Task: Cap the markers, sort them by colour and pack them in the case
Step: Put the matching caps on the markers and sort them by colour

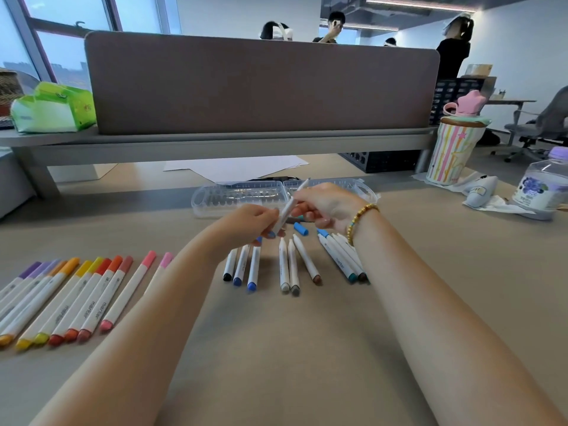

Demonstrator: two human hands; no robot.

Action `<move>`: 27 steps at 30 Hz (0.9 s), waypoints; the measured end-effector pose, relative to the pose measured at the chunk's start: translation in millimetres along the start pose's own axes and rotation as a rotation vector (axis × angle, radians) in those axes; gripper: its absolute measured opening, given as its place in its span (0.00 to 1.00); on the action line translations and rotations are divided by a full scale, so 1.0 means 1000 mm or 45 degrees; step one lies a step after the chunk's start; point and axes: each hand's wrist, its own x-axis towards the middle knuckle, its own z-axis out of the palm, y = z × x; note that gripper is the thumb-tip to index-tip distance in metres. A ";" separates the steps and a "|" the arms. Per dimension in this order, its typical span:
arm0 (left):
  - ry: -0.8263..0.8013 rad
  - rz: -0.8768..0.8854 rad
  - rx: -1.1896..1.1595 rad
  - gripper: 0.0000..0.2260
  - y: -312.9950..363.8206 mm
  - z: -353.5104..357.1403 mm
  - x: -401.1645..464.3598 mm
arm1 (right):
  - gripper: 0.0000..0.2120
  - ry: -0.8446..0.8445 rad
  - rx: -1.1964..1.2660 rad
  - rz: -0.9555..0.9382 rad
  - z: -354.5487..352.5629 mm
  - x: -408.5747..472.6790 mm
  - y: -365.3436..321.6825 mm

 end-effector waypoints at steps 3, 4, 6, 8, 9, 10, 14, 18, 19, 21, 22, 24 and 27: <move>-0.024 0.027 -0.040 0.10 0.000 0.002 -0.001 | 0.09 0.000 0.082 -0.025 0.012 0.004 0.003; 0.001 0.021 -0.050 0.10 -0.001 0.001 0.000 | 0.08 -0.001 0.140 -0.037 0.014 0.006 0.005; 0.051 -0.018 -0.070 0.11 -0.003 0.000 0.001 | 0.08 0.052 0.177 -0.058 0.013 0.008 0.007; 0.053 -0.078 -0.127 0.10 -0.004 -0.002 0.003 | 0.10 0.242 -0.073 -0.077 0.004 0.016 0.015; 0.043 -0.114 -0.180 0.09 -0.005 -0.002 0.003 | 0.11 0.370 -0.272 -0.085 -0.001 0.020 0.021; 0.032 -0.153 -0.239 0.09 -0.005 -0.002 0.003 | 0.11 0.474 -0.455 -0.077 -0.007 0.026 0.028; 0.006 -0.233 -0.381 0.07 -0.009 -0.002 0.005 | 0.13 0.421 -0.930 0.140 -0.019 0.036 0.047; -0.002 -0.234 -0.474 0.08 -0.009 -0.001 0.004 | 0.13 0.427 -1.358 0.183 -0.010 0.037 0.048; -0.009 -0.234 -0.485 0.08 -0.009 -0.001 0.003 | 0.12 0.454 -1.420 0.165 -0.007 0.037 0.047; -0.027 -0.232 -0.496 0.09 -0.009 -0.003 0.003 | 0.09 0.461 -1.462 0.153 -0.005 0.038 0.048; -0.036 -0.232 -0.500 0.09 -0.009 -0.003 0.003 | 0.10 0.451 -1.443 0.155 -0.006 0.039 0.048; -0.048 -0.237 -0.496 0.09 -0.009 -0.002 0.003 | 0.13 0.425 -1.291 0.149 -0.011 0.038 0.048; -0.054 -0.244 -0.453 0.08 -0.006 0.002 0.002 | 0.17 0.406 -0.824 0.068 -0.024 0.026 0.040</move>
